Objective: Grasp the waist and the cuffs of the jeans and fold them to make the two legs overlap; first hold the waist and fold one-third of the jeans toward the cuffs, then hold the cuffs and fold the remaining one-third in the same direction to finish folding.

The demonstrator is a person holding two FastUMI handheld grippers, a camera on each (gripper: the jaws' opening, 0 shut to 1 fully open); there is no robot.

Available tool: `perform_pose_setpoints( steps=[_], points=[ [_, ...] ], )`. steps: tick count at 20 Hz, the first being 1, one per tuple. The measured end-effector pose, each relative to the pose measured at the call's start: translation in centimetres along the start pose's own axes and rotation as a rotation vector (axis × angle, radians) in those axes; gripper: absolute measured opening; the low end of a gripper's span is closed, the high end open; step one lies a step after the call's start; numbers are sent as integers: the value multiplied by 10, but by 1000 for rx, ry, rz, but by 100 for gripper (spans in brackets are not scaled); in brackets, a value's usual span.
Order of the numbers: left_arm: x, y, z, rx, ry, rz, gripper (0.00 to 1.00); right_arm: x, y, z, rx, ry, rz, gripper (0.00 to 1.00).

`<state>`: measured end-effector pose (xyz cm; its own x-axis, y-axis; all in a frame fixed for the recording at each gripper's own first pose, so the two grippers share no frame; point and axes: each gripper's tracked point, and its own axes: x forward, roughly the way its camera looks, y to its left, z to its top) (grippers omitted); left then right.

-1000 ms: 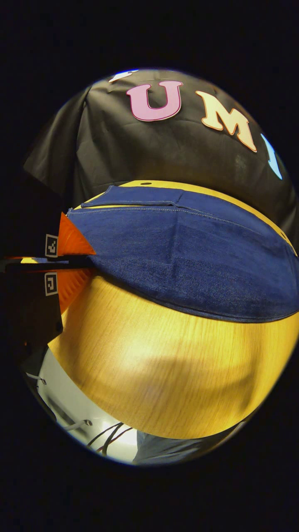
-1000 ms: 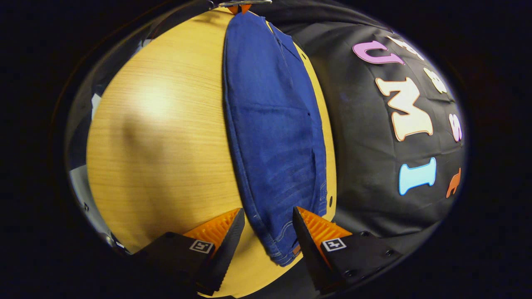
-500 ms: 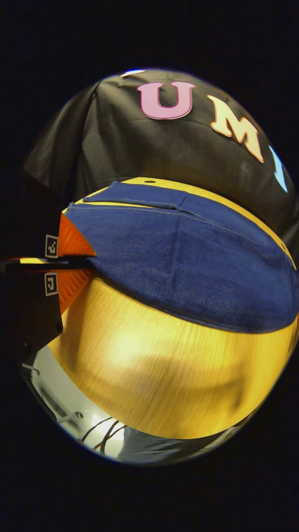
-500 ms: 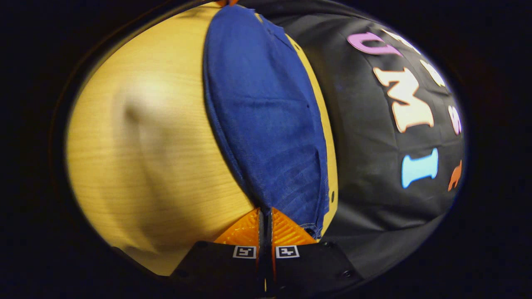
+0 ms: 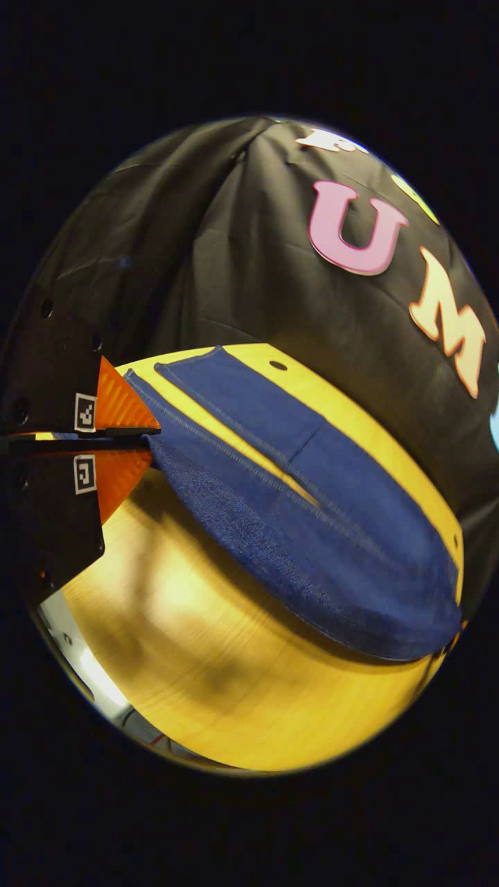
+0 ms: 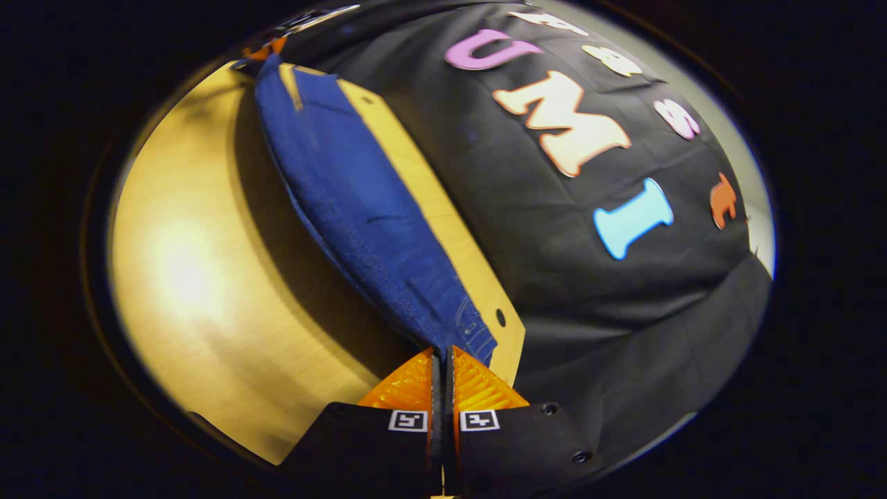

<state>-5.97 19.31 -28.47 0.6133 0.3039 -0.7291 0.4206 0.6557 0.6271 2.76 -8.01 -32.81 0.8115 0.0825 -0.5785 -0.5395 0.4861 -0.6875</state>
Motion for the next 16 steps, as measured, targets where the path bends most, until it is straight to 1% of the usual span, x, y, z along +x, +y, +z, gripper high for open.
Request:
perform_pose_setpoints(
  steps=[2, 6, 13, 16],
  points=[
    [9, 20, 12, -27, -12, 0, 0, 14, -18, 19, 65, -6, -35, 3],
    [34, 52, 42, -27, -37, 1, 0, 44, -39, 43, 146, 7, -76, 3],
    [99, 80, 76, -87, -22, -87, 0, 103, -53, 73, 211, 47, -111, 2],
    [134, 83, 85, -108, -7, -131, 0, 135, -46, 77, 257, 79, -109, 3]
  ],
)
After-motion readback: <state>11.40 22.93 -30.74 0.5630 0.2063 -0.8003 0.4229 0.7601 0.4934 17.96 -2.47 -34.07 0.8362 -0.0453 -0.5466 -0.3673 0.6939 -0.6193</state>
